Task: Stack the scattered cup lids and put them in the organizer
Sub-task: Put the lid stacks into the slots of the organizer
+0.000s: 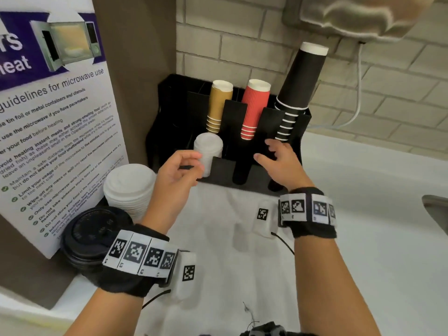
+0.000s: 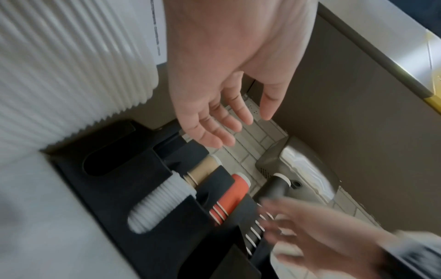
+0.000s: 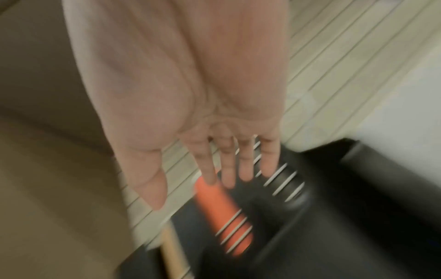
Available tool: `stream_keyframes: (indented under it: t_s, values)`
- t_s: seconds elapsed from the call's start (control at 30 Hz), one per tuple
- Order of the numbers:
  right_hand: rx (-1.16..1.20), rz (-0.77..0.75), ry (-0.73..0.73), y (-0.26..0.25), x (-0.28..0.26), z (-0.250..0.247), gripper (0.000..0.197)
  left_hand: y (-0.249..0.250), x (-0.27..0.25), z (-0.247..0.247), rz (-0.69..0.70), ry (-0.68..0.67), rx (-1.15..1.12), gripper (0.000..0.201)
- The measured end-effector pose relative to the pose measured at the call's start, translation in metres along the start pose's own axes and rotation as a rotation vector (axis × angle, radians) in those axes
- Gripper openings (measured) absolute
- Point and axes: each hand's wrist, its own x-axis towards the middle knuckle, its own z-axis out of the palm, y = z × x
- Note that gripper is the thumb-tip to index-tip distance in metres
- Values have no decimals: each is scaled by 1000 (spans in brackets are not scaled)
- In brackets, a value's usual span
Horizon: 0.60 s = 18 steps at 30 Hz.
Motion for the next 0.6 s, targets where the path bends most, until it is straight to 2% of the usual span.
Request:
stream_keyframes:
  t_s: [0.13, 0.2, 0.27, 0.33, 0.4, 0.6]
  values:
    - [12, 291, -12, 65, -45, -38, 49, -11, -5, 15, -60, -95, 6, 21]
    - [-3, 422, -61, 87, -63, -46, 58, -15, -7, 22, -91, -128, -1, 20]
    - [-66, 508, -153, 101, -74, -47, 78, -17, -10, 29, -120, -151, -5, 18]
    - [-154, 542, -246, 107, -80, -43, 94, -19, -13, 34, -140, -171, -6, 17]
    - [-209, 546, -284, 110, -81, -37, 100, -18, -15, 38, -151, -190, -1, 16]
    - [-202, 516, -256, 115, -79, -30, 89, -18, -16, 39, -167, -197, 5, 16]
